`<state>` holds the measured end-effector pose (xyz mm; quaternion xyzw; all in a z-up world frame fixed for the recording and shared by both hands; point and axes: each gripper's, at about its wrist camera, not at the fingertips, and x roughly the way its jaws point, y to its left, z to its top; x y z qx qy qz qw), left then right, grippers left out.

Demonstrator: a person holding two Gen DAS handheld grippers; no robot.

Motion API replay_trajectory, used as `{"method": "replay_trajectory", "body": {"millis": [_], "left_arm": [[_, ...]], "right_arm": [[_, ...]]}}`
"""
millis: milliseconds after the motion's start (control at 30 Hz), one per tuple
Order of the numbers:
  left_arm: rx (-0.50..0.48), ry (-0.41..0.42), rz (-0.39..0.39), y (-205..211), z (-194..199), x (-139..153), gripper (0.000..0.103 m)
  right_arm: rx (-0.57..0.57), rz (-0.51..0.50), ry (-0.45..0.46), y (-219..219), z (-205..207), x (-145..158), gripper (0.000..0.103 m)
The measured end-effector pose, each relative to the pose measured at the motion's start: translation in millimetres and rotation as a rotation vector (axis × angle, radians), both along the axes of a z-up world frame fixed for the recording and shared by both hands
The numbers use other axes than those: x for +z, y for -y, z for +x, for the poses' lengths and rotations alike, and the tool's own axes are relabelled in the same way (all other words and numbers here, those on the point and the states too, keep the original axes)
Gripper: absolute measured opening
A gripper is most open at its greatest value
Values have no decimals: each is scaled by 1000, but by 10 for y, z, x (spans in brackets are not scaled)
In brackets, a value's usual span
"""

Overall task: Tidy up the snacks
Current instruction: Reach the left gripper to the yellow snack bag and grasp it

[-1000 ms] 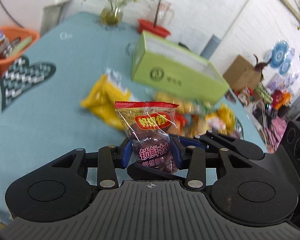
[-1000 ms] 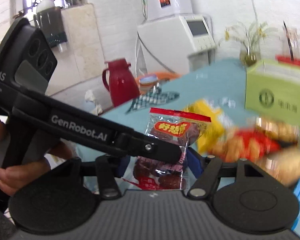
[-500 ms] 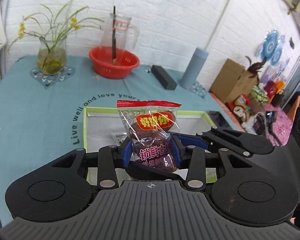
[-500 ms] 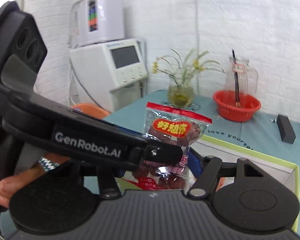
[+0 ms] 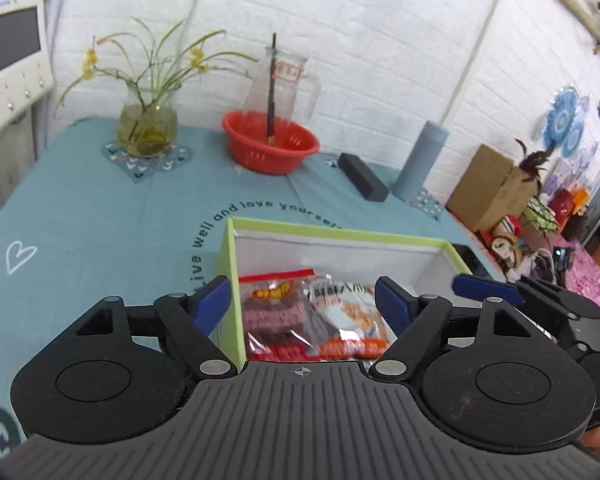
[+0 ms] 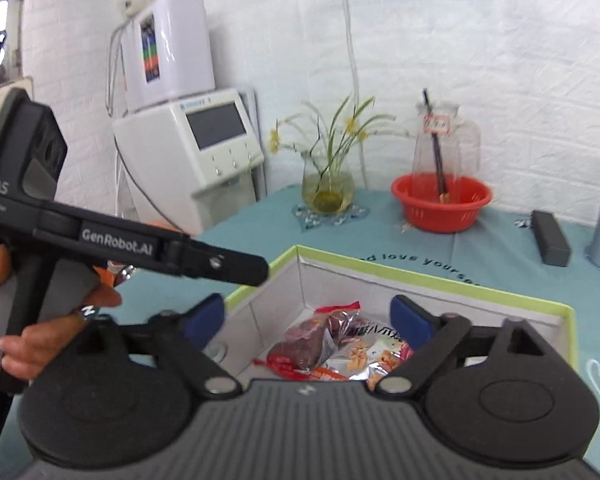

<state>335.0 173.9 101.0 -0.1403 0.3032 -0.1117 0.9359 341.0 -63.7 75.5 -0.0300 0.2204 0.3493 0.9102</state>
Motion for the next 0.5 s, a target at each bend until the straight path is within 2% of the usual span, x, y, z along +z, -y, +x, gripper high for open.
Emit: {"method": "replay_trajectory", "body": {"millis": [100,300,400,500], "left_arm": [[-36,-5,-7,138,-348,-111,67],[-113,-72,-73,568,-938,-440,68],[-189,-98,-135,841,-1105,-535,68],[-256,-107,-165,1145,-1139,-564,68]], "right_arm": [[-28,1,10,171,-495,-117,93],[-131,70,-53,574,-1424,-447,93],[-244,38,-62,822,-1698,-536,93],[-350,8,-84,1074,-1804,-631,93]]}}
